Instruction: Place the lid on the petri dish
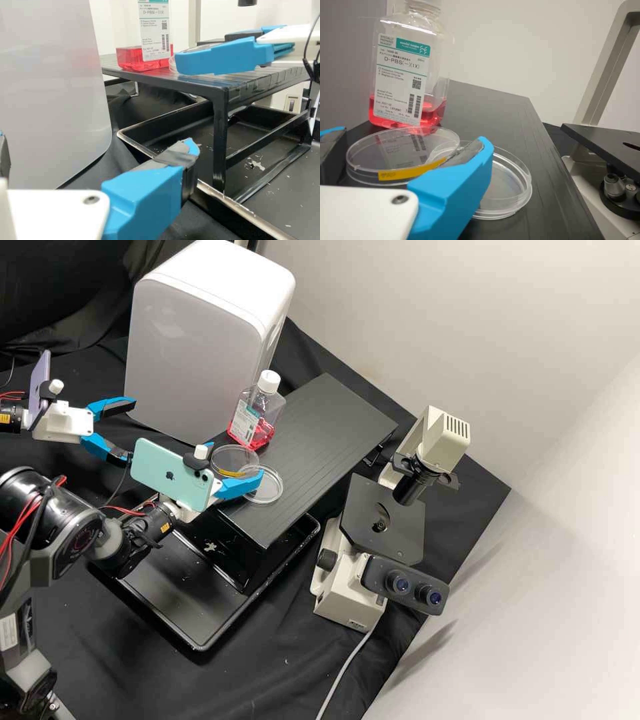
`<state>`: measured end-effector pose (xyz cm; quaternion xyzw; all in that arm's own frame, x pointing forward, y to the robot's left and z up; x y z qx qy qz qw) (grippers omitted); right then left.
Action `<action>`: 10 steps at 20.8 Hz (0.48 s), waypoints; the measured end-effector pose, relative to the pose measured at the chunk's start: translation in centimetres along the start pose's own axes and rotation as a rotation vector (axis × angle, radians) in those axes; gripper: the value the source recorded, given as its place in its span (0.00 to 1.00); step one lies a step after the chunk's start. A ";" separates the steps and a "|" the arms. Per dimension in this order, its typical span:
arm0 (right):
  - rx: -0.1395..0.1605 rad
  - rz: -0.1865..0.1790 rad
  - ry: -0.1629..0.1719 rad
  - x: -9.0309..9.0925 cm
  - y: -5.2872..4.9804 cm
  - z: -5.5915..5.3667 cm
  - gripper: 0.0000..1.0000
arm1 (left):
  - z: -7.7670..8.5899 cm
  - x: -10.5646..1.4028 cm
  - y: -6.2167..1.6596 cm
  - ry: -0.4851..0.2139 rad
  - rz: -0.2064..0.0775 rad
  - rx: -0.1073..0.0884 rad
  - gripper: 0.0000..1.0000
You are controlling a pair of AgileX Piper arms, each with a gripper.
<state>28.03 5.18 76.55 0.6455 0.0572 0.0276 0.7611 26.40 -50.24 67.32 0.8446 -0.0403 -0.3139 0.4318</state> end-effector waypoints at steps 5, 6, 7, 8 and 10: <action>0.004 0.007 -0.005 0.2 0.3 0.2 0.00 | 0.0 0.0 0.00 0.000 0.000 0.000 1.00; 0.009 0.007 -0.005 0.2 0.3 0.2 0.00 | 0.0 0.0 0.00 0.000 0.000 0.000 1.00; 0.010 0.005 -0.006 0.3 0.3 0.2 0.00 | 0.0 0.0 0.00 0.000 0.000 0.000 1.00; 0.011 0.002 -0.002 0.3 0.3 0.2 0.00 | 0.0 0.0 0.00 0.000 0.000 0.000 1.00; 0.010 -0.002 -0.003 0.3 0.3 0.3 0.00 | 0.0 0.0 0.00 0.000 0.000 0.000 1.00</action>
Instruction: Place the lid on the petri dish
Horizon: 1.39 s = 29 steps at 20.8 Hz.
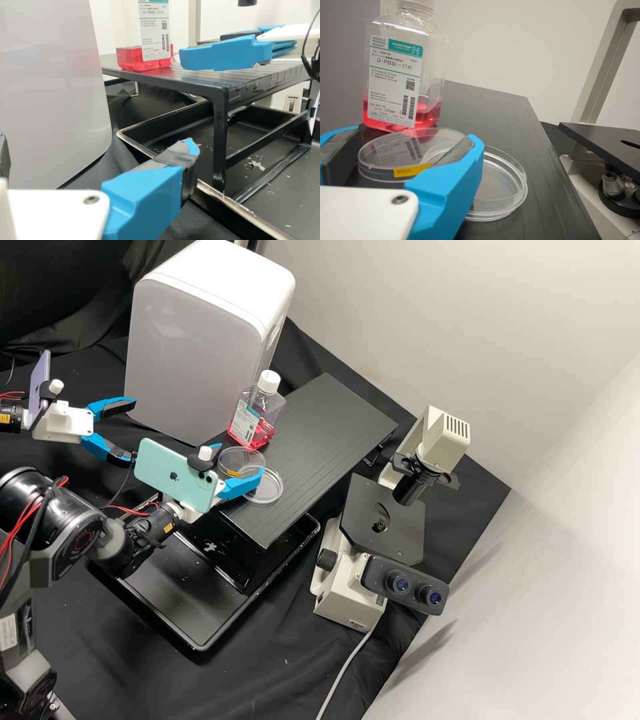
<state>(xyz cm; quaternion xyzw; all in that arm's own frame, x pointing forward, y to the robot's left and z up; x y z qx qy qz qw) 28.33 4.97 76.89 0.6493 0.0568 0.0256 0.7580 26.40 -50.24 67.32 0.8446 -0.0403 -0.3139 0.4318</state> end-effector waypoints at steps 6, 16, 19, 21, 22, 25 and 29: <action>0.008 0.005 -0.007 0.0 0.1 0.2 0.00 | 0.0 0.0 0.00 0.000 0.000 0.000 1.00; 0.025 0.034 -0.043 -0.9 1.4 1.4 0.00 | 0.0 0.0 0.00 0.000 0.000 0.000 1.00; 0.047 0.054 -0.067 -1.4 1.8 2.1 0.00 | 0.0 0.0 0.00 0.000 0.000 0.000 1.00; 0.050 0.063 -0.070 -1.6 2.0 2.4 0.00 | 0.1 0.0 -0.01 -0.001 0.000 0.000 1.00; 0.049 0.062 -0.070 -1.7 2.0 2.4 0.00 | 0.1 0.0 -0.01 -0.001 0.000 -0.001 1.00; 0.045 0.059 -0.063 -1.8 1.9 2.4 0.00 | 0.1 0.0 -0.02 -0.001 0.000 -0.001 1.00; 0.052 0.063 -0.065 -1.8 2.0 2.5 0.00 | 0.1 0.0 -0.01 0.000 0.000 -0.002 1.00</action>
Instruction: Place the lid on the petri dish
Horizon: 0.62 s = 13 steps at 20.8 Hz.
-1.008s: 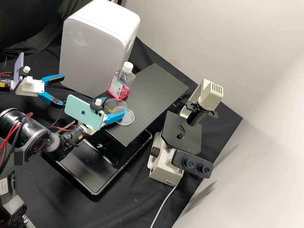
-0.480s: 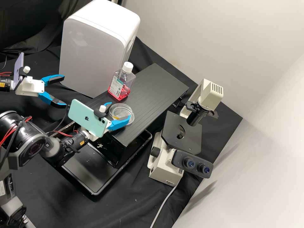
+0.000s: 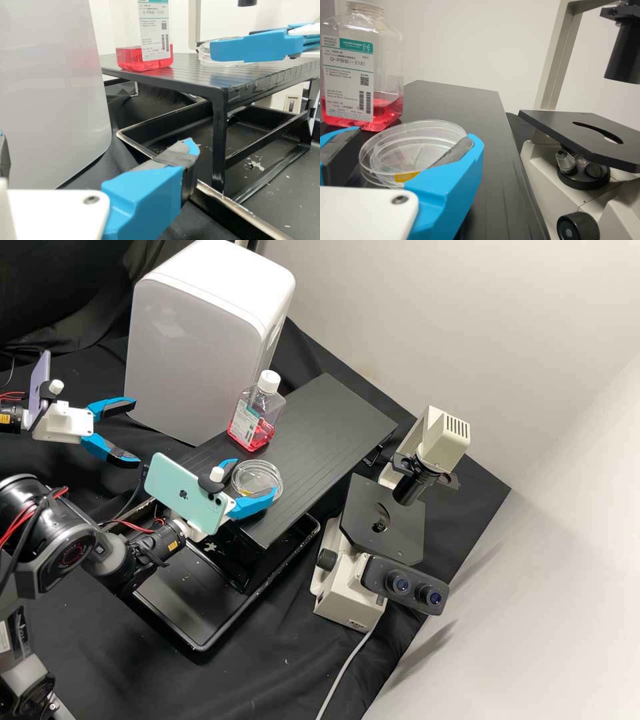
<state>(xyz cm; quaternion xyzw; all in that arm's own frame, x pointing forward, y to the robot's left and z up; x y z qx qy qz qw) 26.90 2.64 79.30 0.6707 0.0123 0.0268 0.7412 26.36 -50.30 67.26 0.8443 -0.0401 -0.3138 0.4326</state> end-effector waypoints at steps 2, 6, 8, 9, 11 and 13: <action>0.017 -0.001 -0.002 0.1 -0.1 0.2 0.00 | 0.0 0.0 0.00 0.002 0.000 -0.001 1.00; 0.076 -0.006 -0.012 0.1 -0.1 0.7 0.00 | 0.0 0.0 0.00 0.002 0.000 -0.001 1.00; 0.101 -0.005 -0.010 0.2 0.1 0.8 0.00 | 0.0 0.0 0.00 0.002 0.000 -0.001 1.00; 0.117 -0.004 -0.008 0.2 0.2 0.9 0.00 | 0.0 0.0 0.00 0.002 0.001 -0.001 1.00; 0.157 -0.007 -0.003 0.2 0.5 1.1 0.00 | 0.1 0.0 -0.01 0.002 0.001 -0.002 1.00; 0.201 -0.011 -0.003 0.5 0.7 1.1 0.00 | 0.1 0.0 0.00 0.005 0.002 -0.004 1.00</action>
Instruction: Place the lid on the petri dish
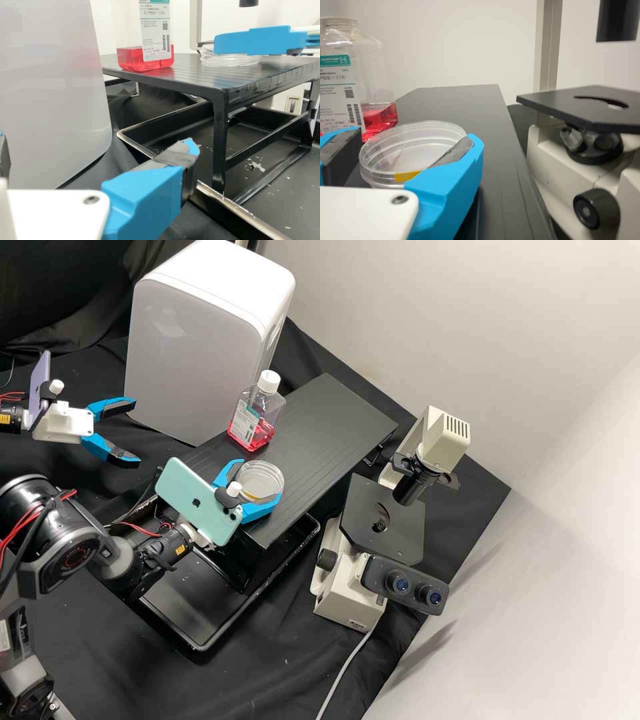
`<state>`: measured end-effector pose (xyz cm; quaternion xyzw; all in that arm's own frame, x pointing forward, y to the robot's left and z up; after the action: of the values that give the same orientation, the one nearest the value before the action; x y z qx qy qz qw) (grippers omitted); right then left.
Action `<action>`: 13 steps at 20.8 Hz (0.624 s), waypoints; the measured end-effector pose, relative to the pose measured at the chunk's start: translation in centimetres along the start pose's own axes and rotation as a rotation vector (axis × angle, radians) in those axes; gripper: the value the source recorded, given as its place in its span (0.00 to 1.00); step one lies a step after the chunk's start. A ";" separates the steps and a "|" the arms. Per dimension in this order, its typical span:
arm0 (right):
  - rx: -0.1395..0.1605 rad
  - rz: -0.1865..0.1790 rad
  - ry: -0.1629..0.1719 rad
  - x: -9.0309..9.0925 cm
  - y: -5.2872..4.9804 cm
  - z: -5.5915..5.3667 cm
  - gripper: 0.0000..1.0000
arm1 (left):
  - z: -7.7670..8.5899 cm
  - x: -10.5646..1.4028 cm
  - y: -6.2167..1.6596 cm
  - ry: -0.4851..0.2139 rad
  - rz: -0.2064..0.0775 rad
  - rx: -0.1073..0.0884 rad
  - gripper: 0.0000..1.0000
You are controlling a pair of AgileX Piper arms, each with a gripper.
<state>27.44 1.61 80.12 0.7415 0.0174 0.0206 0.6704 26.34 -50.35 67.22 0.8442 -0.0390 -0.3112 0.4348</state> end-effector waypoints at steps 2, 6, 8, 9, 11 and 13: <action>0.041 -0.008 0.003 0.0 0.0 0.0 0.00 | 0.0 0.0 0.01 0.003 0.001 -0.001 1.00; 0.080 -0.045 0.000 0.1 -0.3 0.5 0.00 | 0.0 0.0 0.01 0.003 0.001 -0.001 1.00; 0.094 -0.048 -0.001 0.1 -0.2 0.6 0.00 | 0.0 0.0 0.01 0.003 0.001 -0.001 1.00; 0.092 -0.048 0.000 0.1 -0.1 0.7 1.00 | 0.0 0.0 0.00 0.003 0.001 -0.001 1.00; 0.091 -0.050 0.002 0.1 -0.1 0.7 1.00 | 0.0 0.0 0.00 0.002 0.001 -0.002 1.00; 0.064 -0.052 0.004 0.1 -0.3 0.6 1.00 | 0.0 0.0 0.00 0.002 0.001 -0.002 1.00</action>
<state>27.55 1.07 79.82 0.7618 0.0389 0.0041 0.6467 26.33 -50.37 67.20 0.8441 -0.0387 -0.3103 0.4356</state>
